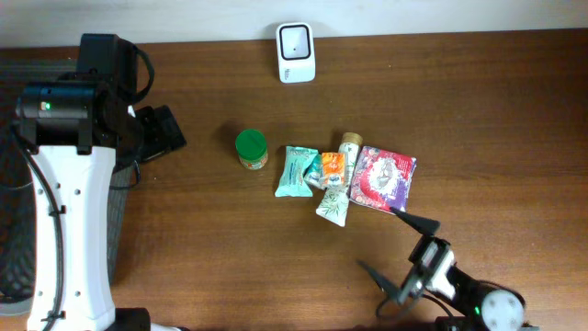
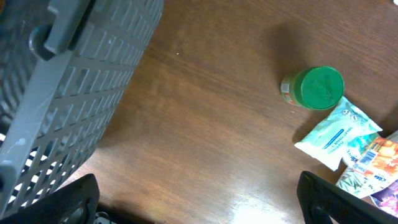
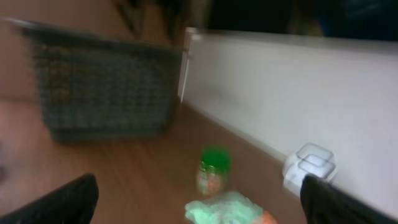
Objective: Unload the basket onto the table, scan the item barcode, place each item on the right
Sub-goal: 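Move the right gripper toward the red-purple package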
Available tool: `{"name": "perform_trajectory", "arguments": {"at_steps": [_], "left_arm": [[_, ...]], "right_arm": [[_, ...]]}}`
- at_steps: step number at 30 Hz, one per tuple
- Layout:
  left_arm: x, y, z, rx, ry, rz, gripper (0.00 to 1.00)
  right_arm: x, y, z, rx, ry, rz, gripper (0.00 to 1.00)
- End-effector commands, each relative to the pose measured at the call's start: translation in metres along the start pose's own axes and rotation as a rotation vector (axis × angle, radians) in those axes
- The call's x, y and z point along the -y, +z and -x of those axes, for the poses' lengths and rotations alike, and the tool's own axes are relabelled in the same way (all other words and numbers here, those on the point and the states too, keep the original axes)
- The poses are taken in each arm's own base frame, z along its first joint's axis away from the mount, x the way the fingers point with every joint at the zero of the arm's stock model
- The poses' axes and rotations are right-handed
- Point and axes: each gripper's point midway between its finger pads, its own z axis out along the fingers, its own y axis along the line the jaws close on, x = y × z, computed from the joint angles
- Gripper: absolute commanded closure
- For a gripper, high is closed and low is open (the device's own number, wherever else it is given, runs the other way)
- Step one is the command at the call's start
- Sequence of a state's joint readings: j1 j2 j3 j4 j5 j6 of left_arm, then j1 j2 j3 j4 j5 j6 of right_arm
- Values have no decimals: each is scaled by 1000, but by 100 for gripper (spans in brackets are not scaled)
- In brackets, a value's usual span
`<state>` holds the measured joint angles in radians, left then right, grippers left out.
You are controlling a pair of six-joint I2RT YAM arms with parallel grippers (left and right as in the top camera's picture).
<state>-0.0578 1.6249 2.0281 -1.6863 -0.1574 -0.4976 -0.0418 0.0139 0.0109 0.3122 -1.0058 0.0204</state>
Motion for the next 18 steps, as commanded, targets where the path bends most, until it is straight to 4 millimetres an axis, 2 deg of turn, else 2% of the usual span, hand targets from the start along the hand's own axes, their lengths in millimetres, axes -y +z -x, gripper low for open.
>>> {"name": "perform_trajectory", "arguments": {"at_steps": [1,4,7,8,10,11,13,14,15,18], "left_arm": [[-2,-9,0,25,-21,-17,1],[-2,-9,0,25,-21,-17,1],[-2,-9,0,25,-21,-17,1],[-2,-9,0,25,-21,-17,1],[-2,-9,0,25,-21,-17,1],[-2,-9,0,25,-21,-17,1],[-2,-9,0,25,-21,-17,1],[-2,-9,0,25,-21,-17,1],[-2,-9,0,25,-21,-17,1],[-2,-9,0,25,-21,-17,1]], "right_arm": [[-25,-5,38,125,-169,116,1],[-13,-17,98,333,-328,-47,1],[3,-30,160,456,-432,-220,1],[4,-30,175,443,-513,-244,1],[16,-22,191,360,-566,-275,1],[35,-10,192,213,-557,-292,1],[67,5,175,-22,-384,-301,1],[82,8,163,-128,-281,-319,1],[108,11,141,-320,-93,-365,1],[129,21,118,-536,135,-333,1]]}}
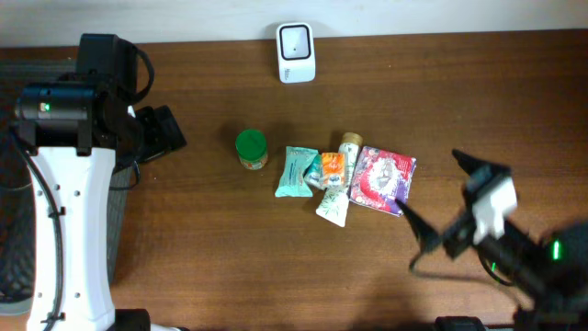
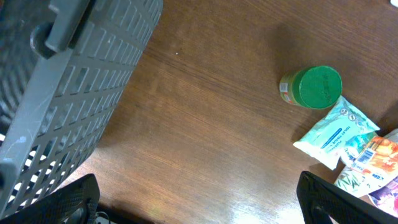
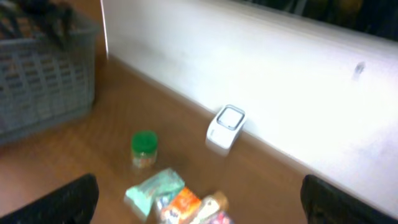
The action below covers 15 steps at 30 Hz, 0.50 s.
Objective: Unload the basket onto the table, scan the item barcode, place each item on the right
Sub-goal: 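Move the right gripper toward the red-purple package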
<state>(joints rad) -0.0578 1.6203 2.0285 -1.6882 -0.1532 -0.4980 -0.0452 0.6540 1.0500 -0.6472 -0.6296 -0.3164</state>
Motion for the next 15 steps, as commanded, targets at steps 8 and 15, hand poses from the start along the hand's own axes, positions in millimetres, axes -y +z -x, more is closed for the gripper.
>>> {"name": "perform_trajectory", "arguments": {"at_steps": [8,15], "left_arm": [[-2,-8,1,24,-20,-12,1],[-2,-8,1,24,-20,-12,1]], "right_arm": [[-21,53,-29,-284,493,420,1],[45,71,-137,-714,892,-135,1]]}}
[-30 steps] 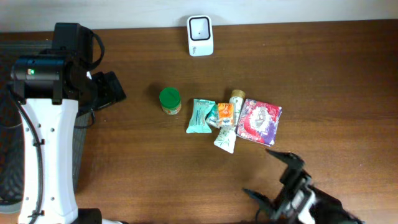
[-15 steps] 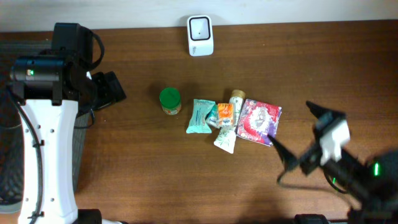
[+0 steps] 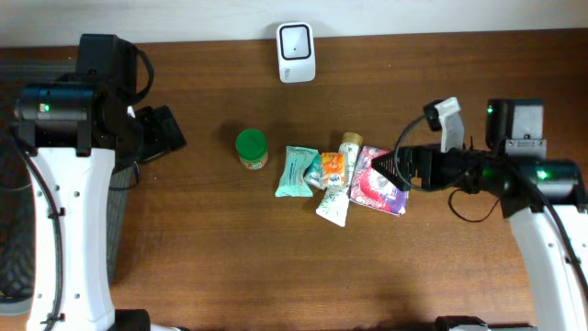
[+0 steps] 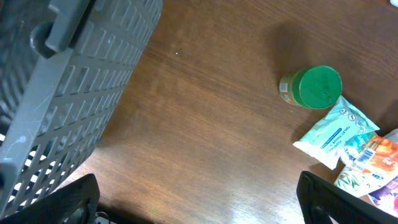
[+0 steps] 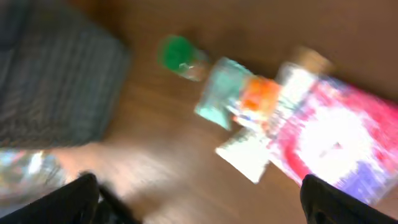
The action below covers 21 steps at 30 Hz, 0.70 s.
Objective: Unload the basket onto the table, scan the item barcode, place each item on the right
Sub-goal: 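Move the right gripper toward the red-purple package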
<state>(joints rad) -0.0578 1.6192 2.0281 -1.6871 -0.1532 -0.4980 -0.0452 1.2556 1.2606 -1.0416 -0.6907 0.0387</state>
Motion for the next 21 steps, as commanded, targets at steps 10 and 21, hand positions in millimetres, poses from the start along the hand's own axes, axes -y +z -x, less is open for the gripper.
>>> {"name": "perform_trajectory", "arguments": {"at_steps": [10,21], "left_arm": [[-2,-8,1,23,-20,-11,1],[-2,-8,1,23,-20,-11,1]], "right_arm": [[102,-42,-2,54,166,-663,1],[139,50,-29,-244,304,-515,2]]}}
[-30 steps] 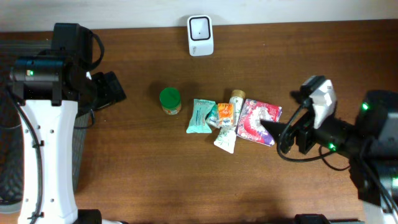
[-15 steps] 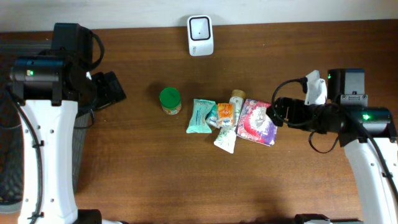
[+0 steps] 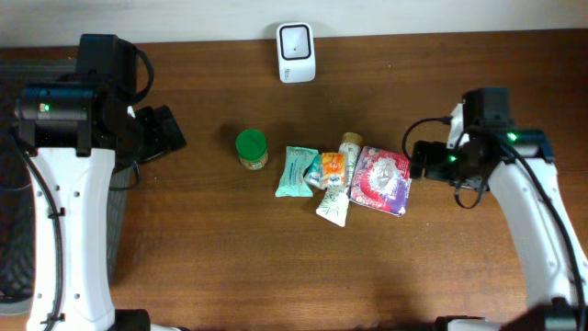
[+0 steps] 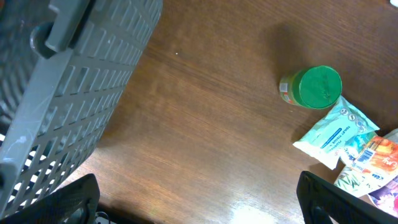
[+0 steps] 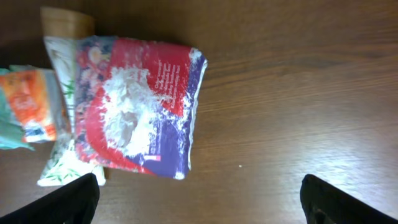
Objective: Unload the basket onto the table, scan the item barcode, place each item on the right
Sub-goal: 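Move the right gripper toward the red-purple package, then lower the right gripper and grasp the red-purple package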
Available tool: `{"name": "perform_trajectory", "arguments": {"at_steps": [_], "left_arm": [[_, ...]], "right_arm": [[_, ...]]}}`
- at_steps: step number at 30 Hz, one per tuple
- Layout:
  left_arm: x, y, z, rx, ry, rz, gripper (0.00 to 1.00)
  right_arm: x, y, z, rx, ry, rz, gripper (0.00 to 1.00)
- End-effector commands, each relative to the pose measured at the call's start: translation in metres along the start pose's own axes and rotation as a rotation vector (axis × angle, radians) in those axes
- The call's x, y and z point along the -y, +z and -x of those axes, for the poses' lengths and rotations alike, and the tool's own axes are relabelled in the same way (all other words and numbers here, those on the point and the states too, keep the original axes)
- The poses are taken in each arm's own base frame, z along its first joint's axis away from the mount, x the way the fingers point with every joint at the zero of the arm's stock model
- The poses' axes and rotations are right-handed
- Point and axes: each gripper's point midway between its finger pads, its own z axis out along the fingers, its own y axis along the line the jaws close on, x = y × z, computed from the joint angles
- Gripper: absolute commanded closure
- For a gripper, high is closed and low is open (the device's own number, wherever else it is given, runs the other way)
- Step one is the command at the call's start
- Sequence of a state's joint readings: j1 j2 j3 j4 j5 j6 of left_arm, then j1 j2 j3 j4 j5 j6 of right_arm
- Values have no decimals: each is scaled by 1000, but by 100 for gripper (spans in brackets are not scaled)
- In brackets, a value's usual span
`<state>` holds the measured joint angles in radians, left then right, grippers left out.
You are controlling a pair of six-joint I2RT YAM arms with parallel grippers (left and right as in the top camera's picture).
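A white scanner (image 3: 296,39) stands at the table's back edge. In a row mid-table lie a green-lidded jar (image 3: 251,147), a teal packet (image 3: 295,171), an orange packet (image 3: 332,169), a tan-capped tube (image 3: 342,184) and a red-and-purple pouch (image 3: 381,179). My right gripper (image 3: 421,159) hovers just right of the pouch (image 5: 140,102), open and holding nothing (image 5: 199,202). My left gripper (image 3: 163,131) stays far left, open (image 4: 199,199), with the jar (image 4: 314,87) up and to the right in its view.
A grey slatted basket (image 4: 62,93) stands at the table's left end, under the left arm (image 3: 64,211). The table's back edge meets a white wall behind the scanner. Bare wood lies in front of the items and to the right of the pouch.
My right gripper has shifted a little to the right, off the pouch's right edge. Its camera now looks straight down on the pouch. The left arm and the items have not moved.
My right gripper was first low at the table's front edge, its camera facing the back wall. Then it was farther right and higher. Then it hung at the pouch's right side, and now just right of it, open throughout. The left arm stayed still.
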<state>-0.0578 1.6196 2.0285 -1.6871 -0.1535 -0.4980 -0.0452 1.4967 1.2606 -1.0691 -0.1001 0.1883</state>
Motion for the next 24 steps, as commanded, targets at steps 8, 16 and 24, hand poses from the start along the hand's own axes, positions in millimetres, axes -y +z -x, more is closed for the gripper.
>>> {"name": "perform_trajectory", "arguments": {"at_steps": [8,16,24], "left_arm": [[-2,-8,1,22,-20,-11,1],[-2,-8,1,22,-20,-11,1],[-2,-8,1,23,-20,-12,1]], "right_arm": [[-19,81,-24,-305,67,132,1],[-19,88,-16,-262,50,132,1],[-13,103,-32,-295,57,122,2]]}}
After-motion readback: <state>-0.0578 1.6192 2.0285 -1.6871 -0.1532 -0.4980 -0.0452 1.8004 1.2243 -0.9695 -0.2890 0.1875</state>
